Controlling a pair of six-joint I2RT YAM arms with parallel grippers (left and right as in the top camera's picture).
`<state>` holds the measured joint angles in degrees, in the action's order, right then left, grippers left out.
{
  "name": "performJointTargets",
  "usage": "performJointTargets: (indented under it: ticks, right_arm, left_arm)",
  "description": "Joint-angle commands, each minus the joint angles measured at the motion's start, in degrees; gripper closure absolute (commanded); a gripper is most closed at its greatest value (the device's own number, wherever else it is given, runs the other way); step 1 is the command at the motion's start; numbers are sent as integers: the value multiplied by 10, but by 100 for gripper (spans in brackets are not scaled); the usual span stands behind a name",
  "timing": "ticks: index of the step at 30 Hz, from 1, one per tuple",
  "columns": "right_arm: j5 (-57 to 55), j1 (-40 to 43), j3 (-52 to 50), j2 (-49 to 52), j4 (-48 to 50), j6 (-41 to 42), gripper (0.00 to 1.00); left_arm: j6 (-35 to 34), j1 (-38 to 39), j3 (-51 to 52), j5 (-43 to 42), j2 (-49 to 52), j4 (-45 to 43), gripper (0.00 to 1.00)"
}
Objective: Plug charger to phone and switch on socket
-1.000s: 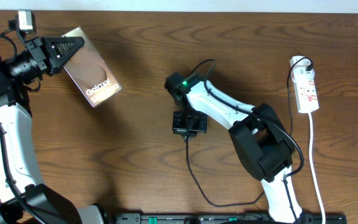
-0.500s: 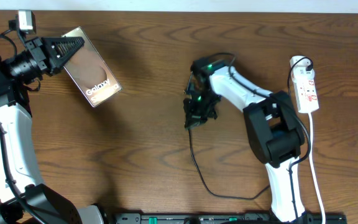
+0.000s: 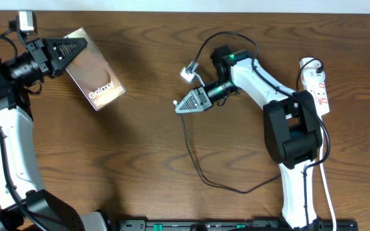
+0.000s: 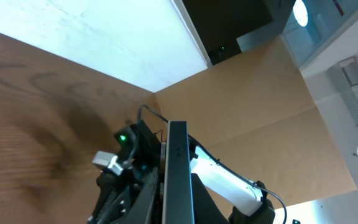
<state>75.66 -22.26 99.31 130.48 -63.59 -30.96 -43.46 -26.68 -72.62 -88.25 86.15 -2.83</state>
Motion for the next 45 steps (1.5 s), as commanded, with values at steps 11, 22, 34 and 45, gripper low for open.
performJointTargets:
  ticks: [11, 22, 34, 45]
  right_arm:
    - [134, -9, 10, -5, 0, -89, 99]
    - [-315, 1, 12, -5, 46, 365, 99]
    - [-741, 1, 15, -7, -56, 624, 99]
    - [-746, 0, 15, -7, -67, 629, 71]
  left_arm:
    - [2, -2, -3, -17, -4, -3, 92]
    - [2, -1, -3, -17, -4, -3, 92]
    - [4, -1, -3, -17, -4, -3, 92]
    - [4, -2, -3, -17, -4, -3, 92]
